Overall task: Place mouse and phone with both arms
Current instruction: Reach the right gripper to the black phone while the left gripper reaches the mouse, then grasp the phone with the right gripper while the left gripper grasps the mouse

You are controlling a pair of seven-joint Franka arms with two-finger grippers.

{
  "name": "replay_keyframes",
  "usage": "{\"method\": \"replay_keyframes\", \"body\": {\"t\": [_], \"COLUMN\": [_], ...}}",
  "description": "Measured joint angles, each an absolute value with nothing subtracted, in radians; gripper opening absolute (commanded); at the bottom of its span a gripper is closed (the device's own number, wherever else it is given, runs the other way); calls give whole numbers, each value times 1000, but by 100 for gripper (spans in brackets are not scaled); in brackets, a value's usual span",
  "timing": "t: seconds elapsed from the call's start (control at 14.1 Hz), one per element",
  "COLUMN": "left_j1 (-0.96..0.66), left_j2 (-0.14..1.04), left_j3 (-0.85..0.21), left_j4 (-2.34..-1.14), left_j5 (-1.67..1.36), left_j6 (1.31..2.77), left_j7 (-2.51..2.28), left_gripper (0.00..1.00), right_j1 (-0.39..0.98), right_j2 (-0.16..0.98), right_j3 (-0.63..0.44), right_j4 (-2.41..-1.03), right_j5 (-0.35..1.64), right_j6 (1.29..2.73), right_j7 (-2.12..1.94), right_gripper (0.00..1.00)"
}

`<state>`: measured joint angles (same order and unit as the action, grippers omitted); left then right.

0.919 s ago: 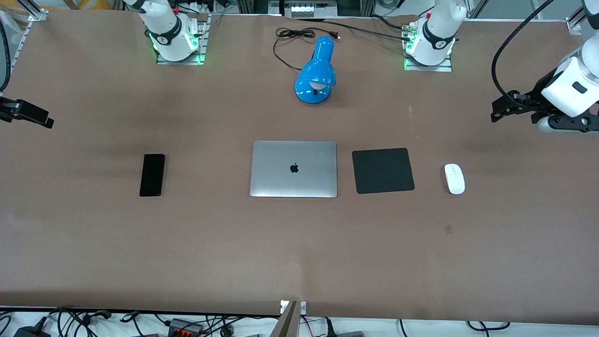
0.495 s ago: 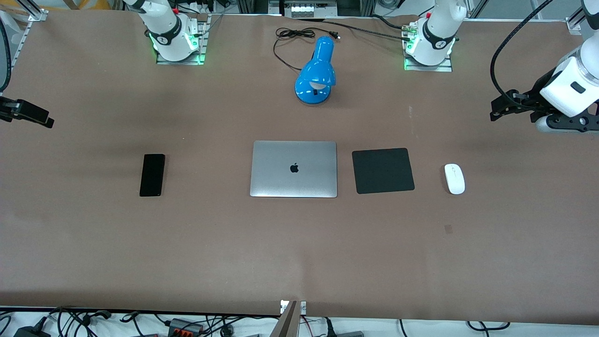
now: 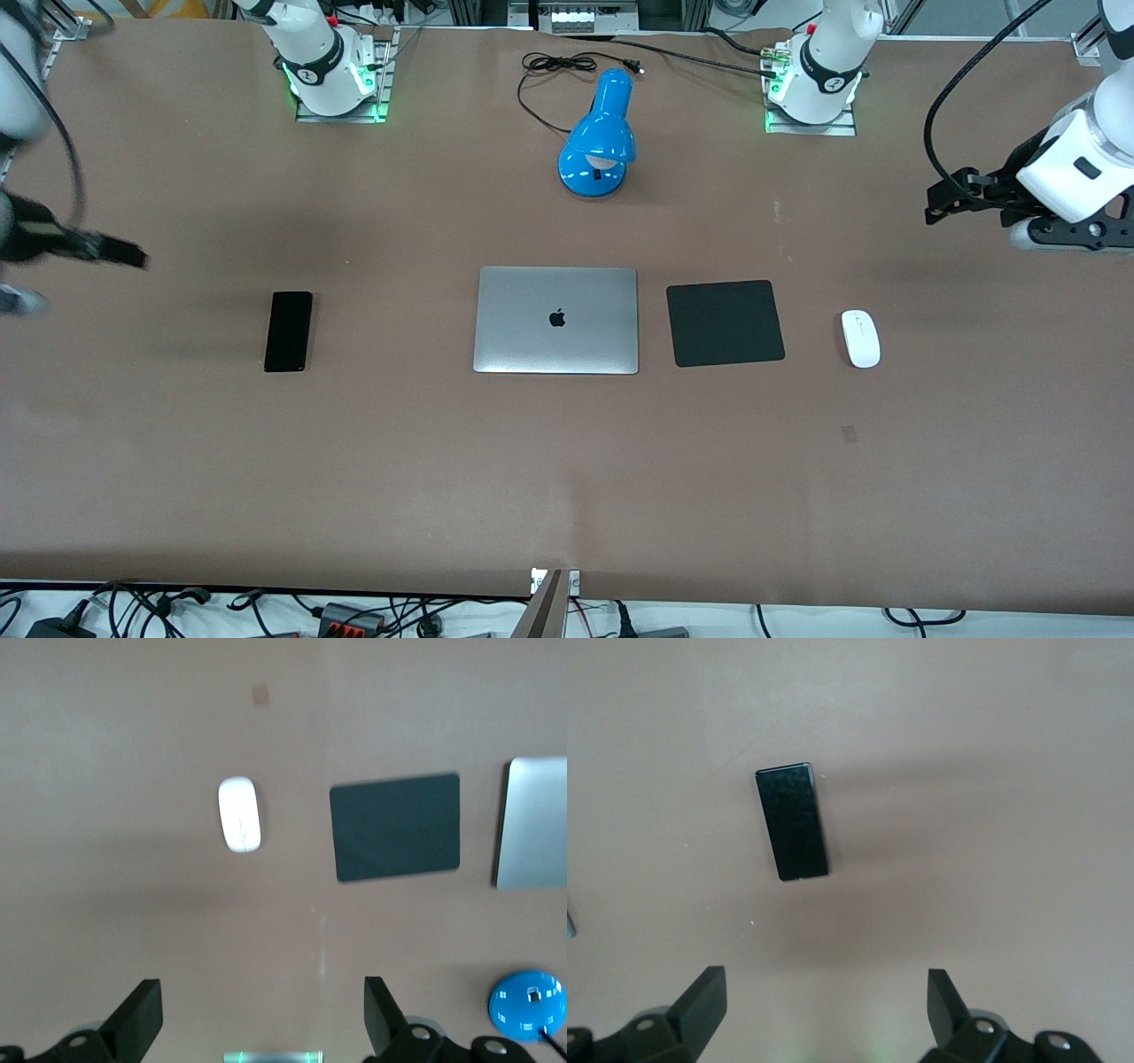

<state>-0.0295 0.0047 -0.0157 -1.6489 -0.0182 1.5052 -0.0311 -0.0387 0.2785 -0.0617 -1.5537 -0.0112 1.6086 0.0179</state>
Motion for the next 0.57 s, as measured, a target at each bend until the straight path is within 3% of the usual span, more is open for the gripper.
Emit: {"method": "replay_keyframes", "body": {"t": [0.28, 0.57], "left_j1": [-18, 28], "left_j2": [95, 254], "left_j3": [-10, -7], "left_j4": [-1619, -1581], "left_j5": [-18, -17], "left_j6": [1493, 1497], "left_j7": [-31, -22], "left_gripper": [100, 100], "right_j1": [26, 30], "right_j2": [491, 531], "right_j3": [-60, -62], "right_j4": [-1606, -1745], "right_j5": [-5, -5], "right_j6": [1803, 2005], "right_j7": [37, 38], "right_gripper": [100, 100]}}
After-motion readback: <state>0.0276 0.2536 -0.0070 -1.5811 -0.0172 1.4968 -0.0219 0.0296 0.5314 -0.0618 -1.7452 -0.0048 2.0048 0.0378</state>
